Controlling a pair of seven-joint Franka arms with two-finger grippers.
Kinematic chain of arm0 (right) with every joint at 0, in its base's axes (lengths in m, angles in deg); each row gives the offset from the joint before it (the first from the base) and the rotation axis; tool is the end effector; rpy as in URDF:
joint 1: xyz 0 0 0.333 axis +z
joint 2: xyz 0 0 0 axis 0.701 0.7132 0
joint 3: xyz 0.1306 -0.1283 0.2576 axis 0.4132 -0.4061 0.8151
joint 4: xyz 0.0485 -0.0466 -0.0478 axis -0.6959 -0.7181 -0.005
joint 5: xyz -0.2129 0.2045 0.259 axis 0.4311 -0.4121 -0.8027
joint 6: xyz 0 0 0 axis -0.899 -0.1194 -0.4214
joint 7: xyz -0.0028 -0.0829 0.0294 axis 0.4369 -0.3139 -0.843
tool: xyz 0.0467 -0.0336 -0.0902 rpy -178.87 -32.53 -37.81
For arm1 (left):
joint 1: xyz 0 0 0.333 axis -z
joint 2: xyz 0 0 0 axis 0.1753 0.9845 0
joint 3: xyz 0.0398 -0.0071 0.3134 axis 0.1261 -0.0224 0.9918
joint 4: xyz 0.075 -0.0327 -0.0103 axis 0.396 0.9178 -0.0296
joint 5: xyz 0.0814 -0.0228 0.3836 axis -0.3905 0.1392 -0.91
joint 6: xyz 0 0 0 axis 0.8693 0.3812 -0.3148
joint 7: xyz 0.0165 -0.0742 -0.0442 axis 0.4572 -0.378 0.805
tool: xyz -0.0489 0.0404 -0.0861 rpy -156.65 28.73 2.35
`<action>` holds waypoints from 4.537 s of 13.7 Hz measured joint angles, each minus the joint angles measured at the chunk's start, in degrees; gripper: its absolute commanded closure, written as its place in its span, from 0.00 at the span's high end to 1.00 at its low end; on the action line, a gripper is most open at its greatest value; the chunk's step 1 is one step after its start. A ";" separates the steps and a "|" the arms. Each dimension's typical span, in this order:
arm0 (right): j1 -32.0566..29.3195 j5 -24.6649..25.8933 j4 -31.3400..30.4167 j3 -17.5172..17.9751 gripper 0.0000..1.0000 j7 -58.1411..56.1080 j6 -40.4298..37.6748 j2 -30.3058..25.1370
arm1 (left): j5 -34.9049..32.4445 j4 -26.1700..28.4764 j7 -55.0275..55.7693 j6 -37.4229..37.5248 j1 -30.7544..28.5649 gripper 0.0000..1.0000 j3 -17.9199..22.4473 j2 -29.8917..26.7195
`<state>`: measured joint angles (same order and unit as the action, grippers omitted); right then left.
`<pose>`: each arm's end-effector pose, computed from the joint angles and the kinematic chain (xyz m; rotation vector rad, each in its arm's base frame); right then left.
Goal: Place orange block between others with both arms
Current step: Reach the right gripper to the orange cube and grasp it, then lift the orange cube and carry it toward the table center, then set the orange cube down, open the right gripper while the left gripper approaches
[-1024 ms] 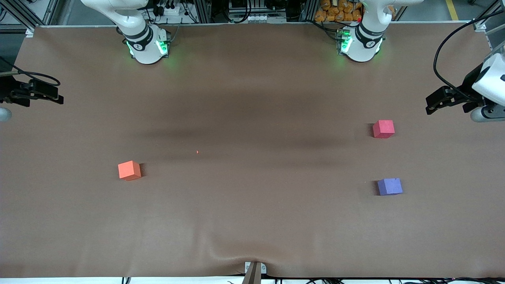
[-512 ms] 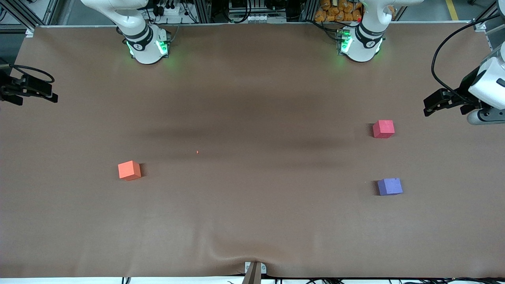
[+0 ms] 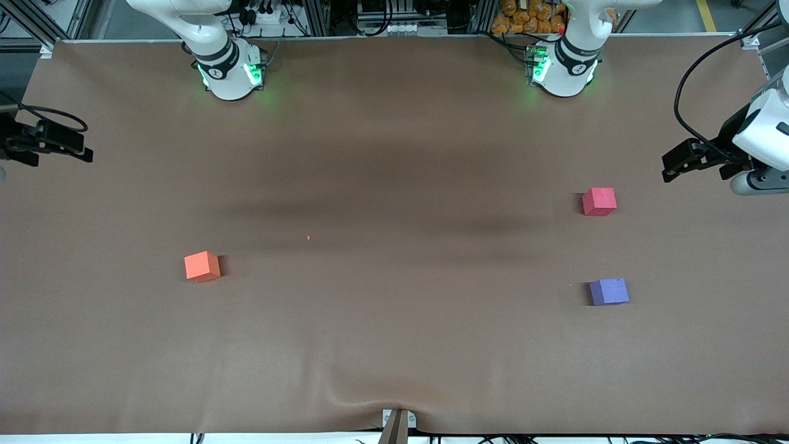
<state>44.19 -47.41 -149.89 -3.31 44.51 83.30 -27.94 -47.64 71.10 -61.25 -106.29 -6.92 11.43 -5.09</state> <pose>0.5703 -0.0227 0.6309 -3.0792 -0.0698 0.2131 0.5662 -0.0459 0.6171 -3.1024 -0.0418 -0.0110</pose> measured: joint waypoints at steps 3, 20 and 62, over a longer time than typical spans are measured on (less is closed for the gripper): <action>0.11 0.00 -1.24 0.25 1.00 -0.06 6.30 5.09 | 0.00 -0.18 0.00 0.00 -0.10 1.00 0.02 0.00; 2.01 0.00 -10.12 0.82 1.00 -9.87 36.66 32.08 | 0.00 -0.30 0.00 -1.69 -0.05 1.00 0.02 0.40; 43.77 -13.71 -5.63 2.61 1.00 41.85 52.82 36.29 | 0.00 -0.45 -0.02 -2.27 0.48 1.00 -0.13 2.56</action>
<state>87.96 -61.11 -155.52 -0.70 86.36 136.12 8.34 -47.64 70.65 -61.27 -108.56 -6.43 11.30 -2.53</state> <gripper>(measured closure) 0.163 0.000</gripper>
